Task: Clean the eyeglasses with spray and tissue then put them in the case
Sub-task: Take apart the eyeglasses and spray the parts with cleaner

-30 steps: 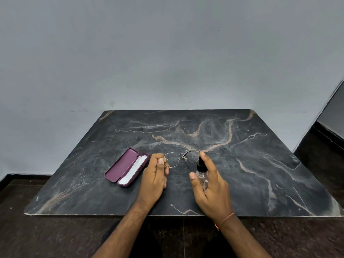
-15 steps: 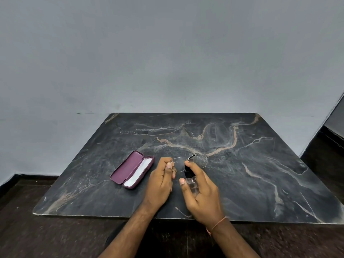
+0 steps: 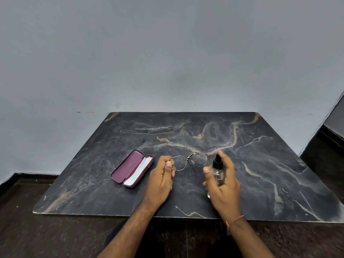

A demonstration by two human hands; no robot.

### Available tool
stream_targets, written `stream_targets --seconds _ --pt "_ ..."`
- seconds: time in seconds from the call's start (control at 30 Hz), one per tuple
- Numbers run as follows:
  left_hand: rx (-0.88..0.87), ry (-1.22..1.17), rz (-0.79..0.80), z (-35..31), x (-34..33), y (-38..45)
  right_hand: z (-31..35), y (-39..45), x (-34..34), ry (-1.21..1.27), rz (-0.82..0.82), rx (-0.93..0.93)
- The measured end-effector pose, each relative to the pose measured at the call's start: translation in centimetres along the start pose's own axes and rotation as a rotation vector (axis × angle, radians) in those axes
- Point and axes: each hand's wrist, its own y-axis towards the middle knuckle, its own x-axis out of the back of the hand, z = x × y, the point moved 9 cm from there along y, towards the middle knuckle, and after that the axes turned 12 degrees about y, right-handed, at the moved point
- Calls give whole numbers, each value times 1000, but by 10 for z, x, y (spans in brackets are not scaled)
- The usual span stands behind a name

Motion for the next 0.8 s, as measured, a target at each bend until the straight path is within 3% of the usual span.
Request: stream_targets --seconds 0.17,0.4,0.53,0.7,0.8 --pt "18 -24 16 1 -1 -1 -9 19 37 28 -63 18" --pt "44 -39 -14 2 3 -2 -14 17 27 58 34 2" --pt "47 -61 -25 5 4 -1 -12 15 34 3 -30 0" --pt "52 -95 -20 0 3 -2 23 1 44 -281 -222 303" --pt "51 -108 -18 0 4 -3 38 -17 38 -316 -223 395"
